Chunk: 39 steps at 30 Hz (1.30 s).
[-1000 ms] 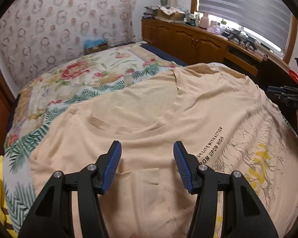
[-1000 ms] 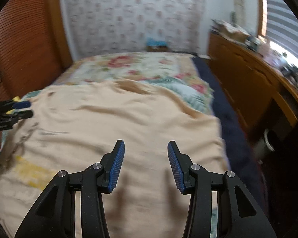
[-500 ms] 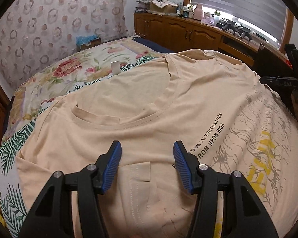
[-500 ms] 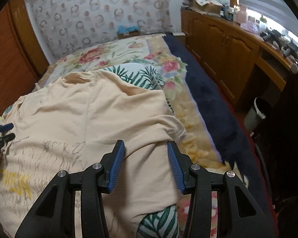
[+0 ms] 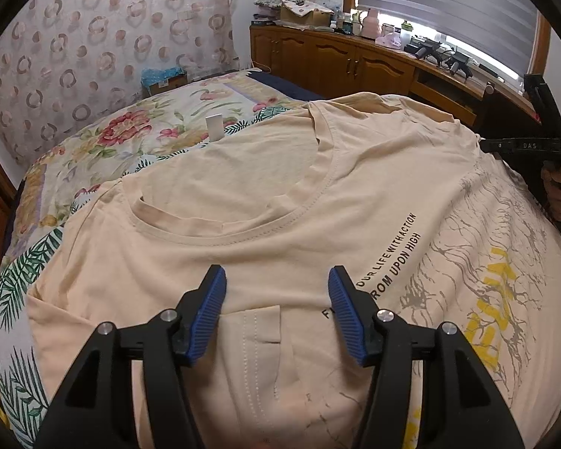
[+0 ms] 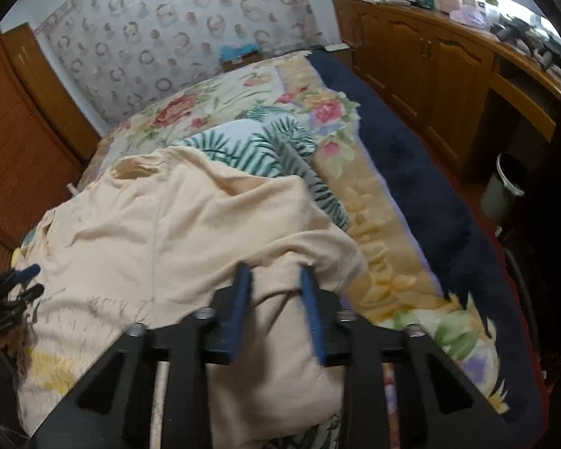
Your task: Fold small clothes
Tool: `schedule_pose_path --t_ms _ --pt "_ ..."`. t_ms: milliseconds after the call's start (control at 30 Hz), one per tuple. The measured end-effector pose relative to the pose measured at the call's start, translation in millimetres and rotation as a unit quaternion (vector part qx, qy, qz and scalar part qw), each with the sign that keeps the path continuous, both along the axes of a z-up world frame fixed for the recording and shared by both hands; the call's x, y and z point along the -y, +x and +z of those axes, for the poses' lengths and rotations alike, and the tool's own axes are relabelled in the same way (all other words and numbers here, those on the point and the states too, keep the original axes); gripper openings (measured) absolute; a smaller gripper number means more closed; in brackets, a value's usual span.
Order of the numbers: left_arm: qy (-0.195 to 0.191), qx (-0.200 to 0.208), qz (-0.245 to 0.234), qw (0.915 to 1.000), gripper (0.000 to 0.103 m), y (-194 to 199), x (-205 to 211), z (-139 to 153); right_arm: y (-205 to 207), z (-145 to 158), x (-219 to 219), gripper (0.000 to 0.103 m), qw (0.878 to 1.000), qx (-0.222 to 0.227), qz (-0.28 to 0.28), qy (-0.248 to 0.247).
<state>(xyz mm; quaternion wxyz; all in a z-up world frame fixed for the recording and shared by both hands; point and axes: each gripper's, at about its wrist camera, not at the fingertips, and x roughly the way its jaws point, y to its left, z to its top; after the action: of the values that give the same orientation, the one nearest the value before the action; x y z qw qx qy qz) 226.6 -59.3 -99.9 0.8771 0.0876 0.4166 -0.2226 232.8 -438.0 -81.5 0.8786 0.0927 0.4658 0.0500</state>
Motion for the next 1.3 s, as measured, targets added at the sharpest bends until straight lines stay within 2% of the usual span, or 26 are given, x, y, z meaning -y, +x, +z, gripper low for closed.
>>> schedule_pose_path --t_ms 100,200,367,500,633,800,967,1067,1200,1300 --pt "0.0 0.0 0.0 1.0 0.057 0.0 0.1 0.2 -1.8 5.8 -8.7 0.01 0.999 0.005 0.001 -0.043" --pt "0.003 0.002 0.001 1.0 0.058 0.6 0.0 0.1 -5.1 11.7 -9.9 0.003 0.998 0.018 0.001 -0.056" --pt "0.003 0.003 0.005 1.0 0.061 1.2 -1.6 -0.3 -14.8 37.5 -24.6 0.003 0.995 0.059 0.015 -0.075" --pt "0.005 0.003 0.006 1.0 0.062 0.7 -2.3 -1.6 -21.6 59.4 -50.1 0.003 0.991 0.087 0.048 -0.091" --pt "0.005 0.003 0.007 1.0 0.063 0.9 -2.8 -1.8 -22.8 61.8 -75.1 0.003 0.989 0.087 0.077 -0.092" --pt "0.005 0.003 0.008 1.0 0.063 1.6 -3.9 -1.8 -23.1 44.6 -102.4 0.003 0.989 0.061 0.108 -0.076" --pt "0.001 0.002 0.011 0.9999 0.063 2.4 -5.9 -2.0 -24.1 12.4 -122.4 0.011 0.99 0.016 0.123 -0.069" --pt "0.006 0.015 0.025 0.9995 0.063 0.9 -7.2 1.7 -28.0 8.0 -126.8 0.019 0.99 0.007 0.124 -0.068" --pt "-0.004 0.053 0.04 0.9978 0.063 -4.5 -12.2 16.0 -32.7 23.2 -122.1 0.028 0.99 0.026 0.117 -0.067" --pt "-0.016 0.073 0.046 0.9961 0.063 -8.4 -16.0 26.8 -36.0 41.1 -110.1 0.046 0.989 0.053 0.106 -0.084"
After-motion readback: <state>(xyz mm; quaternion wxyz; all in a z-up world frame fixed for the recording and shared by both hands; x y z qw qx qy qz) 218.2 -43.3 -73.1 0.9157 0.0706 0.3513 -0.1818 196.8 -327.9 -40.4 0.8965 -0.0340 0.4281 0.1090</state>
